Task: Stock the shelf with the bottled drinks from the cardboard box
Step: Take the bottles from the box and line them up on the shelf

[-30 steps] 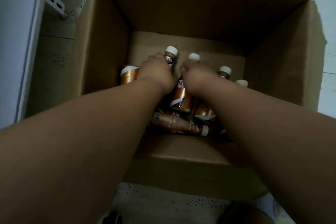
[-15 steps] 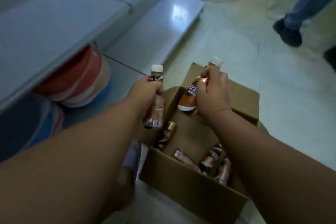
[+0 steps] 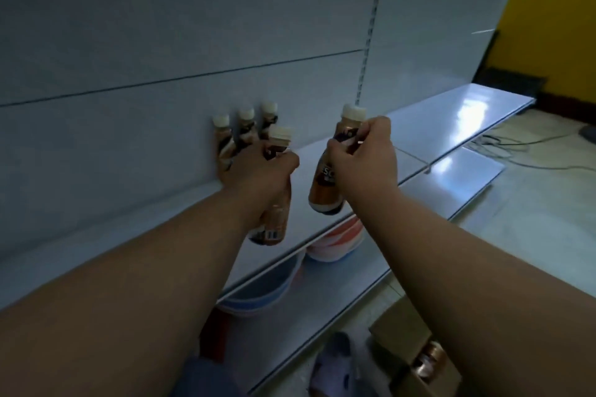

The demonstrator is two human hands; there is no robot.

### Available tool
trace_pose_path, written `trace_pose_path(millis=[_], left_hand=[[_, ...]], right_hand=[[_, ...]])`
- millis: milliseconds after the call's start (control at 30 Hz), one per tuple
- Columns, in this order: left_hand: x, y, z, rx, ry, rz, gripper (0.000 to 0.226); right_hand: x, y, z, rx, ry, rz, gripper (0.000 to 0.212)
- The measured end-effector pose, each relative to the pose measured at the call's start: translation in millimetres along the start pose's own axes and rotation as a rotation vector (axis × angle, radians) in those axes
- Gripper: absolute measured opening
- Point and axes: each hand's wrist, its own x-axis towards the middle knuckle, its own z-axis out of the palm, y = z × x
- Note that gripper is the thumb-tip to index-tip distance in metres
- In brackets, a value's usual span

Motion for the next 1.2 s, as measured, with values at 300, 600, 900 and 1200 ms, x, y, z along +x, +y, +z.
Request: trace_pose_path(millis=[300,600,900,1200], left_hand=[[76.2,-30.2,31.8,0.463,-0.004,0.262,0.024],[180.5,-0.6,73.5,0.657,0.013,0.212,0.032],[240.2,16.9,89.2,0.995,-0.086,0.318,0.025],[240.5,15.8,99.6,1.33,0.018,0.321,0.035]], right_hand=[[83.0,68.2,57.4,-0.048,-0.159,-0.013,0.035],[190.7,118.0,104.2,-0.155,-0.295,-0.154,0.032],[239.6,123.8,142.2,-0.227,-0.394,-0.179,0.031],[245.9,126.6,153.7,-0.221,-0.462,-0.143,0.036]])
